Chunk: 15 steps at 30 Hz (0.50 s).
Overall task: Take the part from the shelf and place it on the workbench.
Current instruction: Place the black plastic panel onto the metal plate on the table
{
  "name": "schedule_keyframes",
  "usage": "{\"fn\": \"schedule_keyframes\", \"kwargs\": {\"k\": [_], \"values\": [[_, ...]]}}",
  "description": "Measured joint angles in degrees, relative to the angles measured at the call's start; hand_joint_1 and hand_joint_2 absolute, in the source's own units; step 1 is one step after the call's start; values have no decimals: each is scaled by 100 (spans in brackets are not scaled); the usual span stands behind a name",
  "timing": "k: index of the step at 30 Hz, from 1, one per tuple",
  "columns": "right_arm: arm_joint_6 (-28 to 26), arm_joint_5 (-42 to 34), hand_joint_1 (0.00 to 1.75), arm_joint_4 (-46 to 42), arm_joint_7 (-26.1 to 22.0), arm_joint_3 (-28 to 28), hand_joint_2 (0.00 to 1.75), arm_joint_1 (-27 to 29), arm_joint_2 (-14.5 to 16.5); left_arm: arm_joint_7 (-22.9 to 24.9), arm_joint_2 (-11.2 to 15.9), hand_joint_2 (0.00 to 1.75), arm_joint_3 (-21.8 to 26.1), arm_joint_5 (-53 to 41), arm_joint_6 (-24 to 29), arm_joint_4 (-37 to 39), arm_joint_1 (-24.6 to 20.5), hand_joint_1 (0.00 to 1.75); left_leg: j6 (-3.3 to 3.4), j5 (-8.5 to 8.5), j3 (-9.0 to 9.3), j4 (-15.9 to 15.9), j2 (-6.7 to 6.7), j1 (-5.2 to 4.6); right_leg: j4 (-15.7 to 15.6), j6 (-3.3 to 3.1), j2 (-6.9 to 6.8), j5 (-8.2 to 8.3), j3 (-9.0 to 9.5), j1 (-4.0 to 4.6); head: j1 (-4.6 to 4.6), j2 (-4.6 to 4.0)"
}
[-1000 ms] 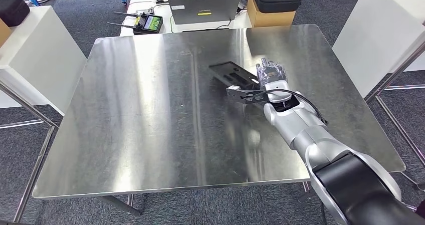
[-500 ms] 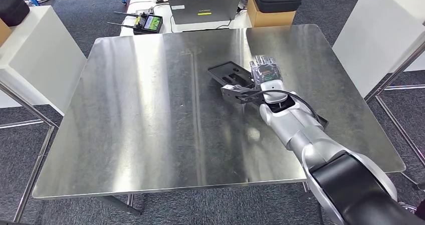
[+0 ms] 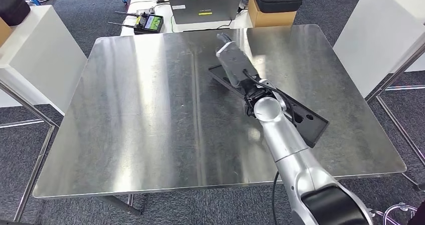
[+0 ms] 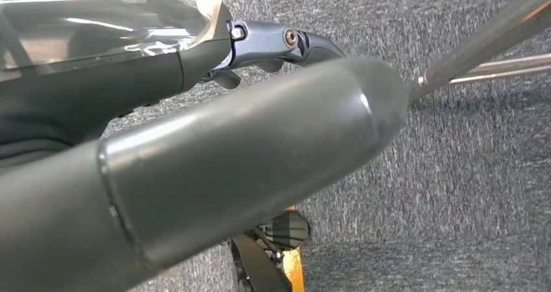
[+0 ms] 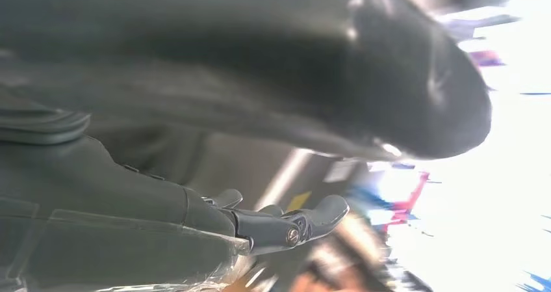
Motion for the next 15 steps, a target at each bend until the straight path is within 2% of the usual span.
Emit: {"fn": "schedule_keyframes", "kwargs": {"k": [5, 9, 11, 15], "values": [[330, -971, 0, -1199, -212, -226, 0, 580, 21, -102, -4, 0, 76, 4, 26, 4, 28, 0, 4, -10, -1, 1, 6, -9, -4, 0, 2, 0, 1, -6, 1, 1], [1215, -2768, 0, -2179, -710, -214, 0, 1161, 22, -347, -9, 0, 161, 8, 37, 4, 50, 0, 5, -11, 4, 4, 3, -10, -5, 1, 1, 0, 2, -6, -1, 1], [1449, -3414, 0, -2797, -954, -163, 0, 1537, 22, -464, -16, 0, 203, 19, 15, 4, 73, 0, 7, -15, 3, 4, 3, -9, -5, 1, 2, -2, 2, -6, -1, 1], [1527, -3891, 0, -3947, -1328, -105, 0, 2358, -15, -627, -37, 0, 295, 55, -37, 5, 127, 0, 3, -36, 9, 2, 8, -9, -6, -3, 6, -17, 5, -5, 0, 1]]}}
